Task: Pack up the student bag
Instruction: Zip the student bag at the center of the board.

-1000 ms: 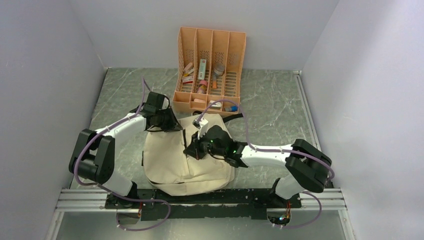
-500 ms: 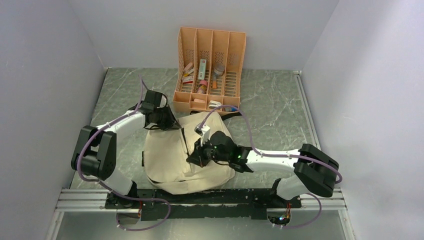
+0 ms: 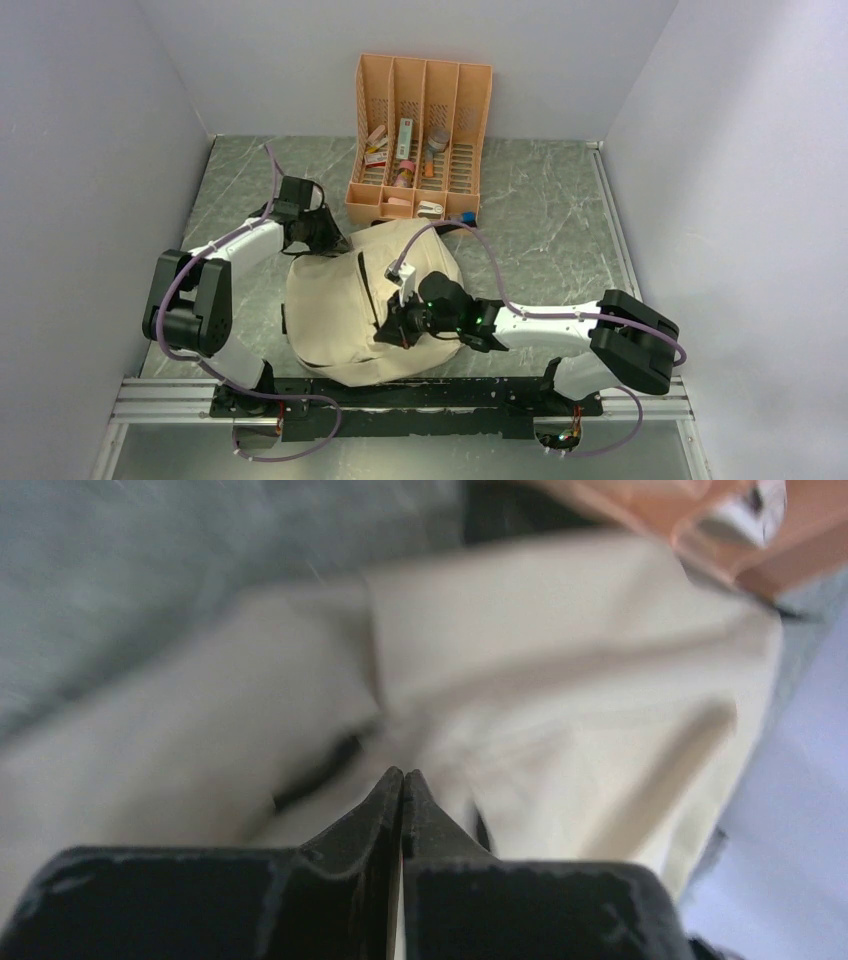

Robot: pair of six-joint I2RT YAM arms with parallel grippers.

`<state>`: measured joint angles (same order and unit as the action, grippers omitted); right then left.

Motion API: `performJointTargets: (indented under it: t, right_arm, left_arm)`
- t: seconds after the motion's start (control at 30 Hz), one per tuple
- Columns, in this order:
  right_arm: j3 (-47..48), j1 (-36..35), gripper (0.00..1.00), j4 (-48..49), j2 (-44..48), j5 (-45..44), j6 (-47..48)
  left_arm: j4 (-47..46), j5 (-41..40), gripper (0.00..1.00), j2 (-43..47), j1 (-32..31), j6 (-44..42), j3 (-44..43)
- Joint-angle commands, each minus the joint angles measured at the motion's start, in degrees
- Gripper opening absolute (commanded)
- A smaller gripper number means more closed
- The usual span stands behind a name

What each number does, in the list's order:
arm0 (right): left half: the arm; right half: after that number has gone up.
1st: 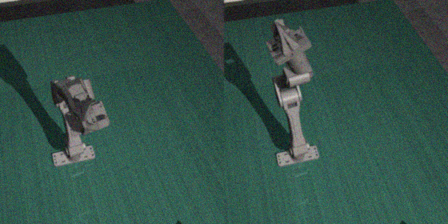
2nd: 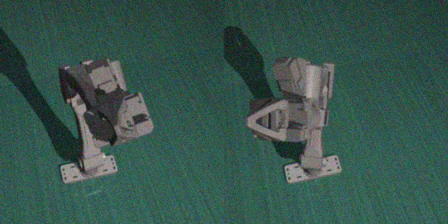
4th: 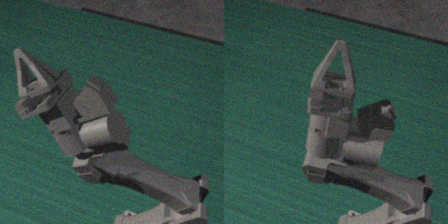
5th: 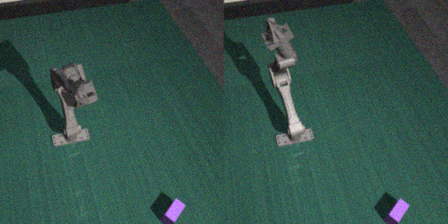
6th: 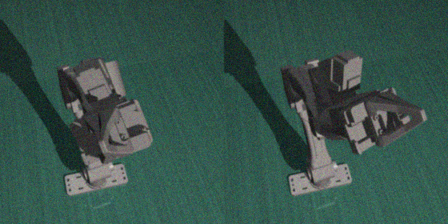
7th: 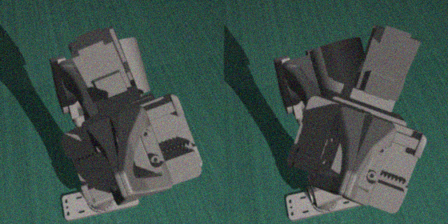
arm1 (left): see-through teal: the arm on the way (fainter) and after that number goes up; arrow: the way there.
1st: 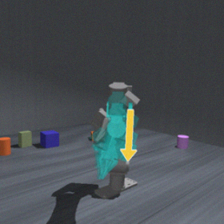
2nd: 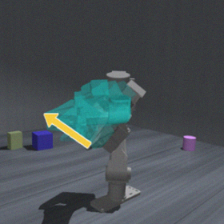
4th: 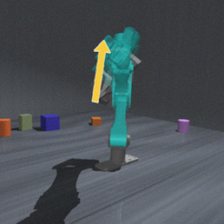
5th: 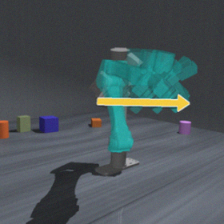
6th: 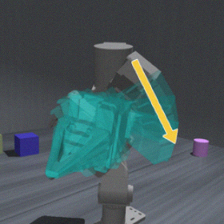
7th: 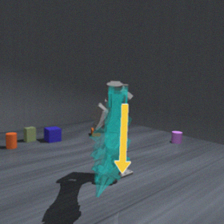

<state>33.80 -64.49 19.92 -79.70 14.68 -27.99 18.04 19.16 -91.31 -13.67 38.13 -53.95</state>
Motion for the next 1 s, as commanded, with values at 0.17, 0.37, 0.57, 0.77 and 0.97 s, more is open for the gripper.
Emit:
performJointTargets:
  t: [0.17,0.37,0.57,0.77,0.97]
  right_arm:
    - [-6.18,-2.59,0.0,-5.42,0.8,5.6,-0.77]
    - [-4.61,-2.57,0.13,-5.49,0.18,3.01,0.22]
    - [0.61,-2.57,0.37,-7.24,4.05,-4.02,1.7]
    - [4.91,-2.5,0.49,-12.78,11.52,-17.18,4.54]
    - [9.35,-1.91,0.73,-20.36,17.89,-39.42,8.74]
  left_arm:
    - [-6.71,-10.42,0.05,-1.15,5.02,-2.46,-1.81]
    - [-7.77,-8.09,0.05,-0.67,5.15,-2.86,-1.86]
    - [-6.46,-6.39,0.09,3.37,5.15,-5.89,-4.31]
    - [-5.29,-7.09,0.45,12.12,5.15,-10.79,-6.14]
    - [-4.38,-8.65,0.58,24.23,5.17,-16.58,-5.22]
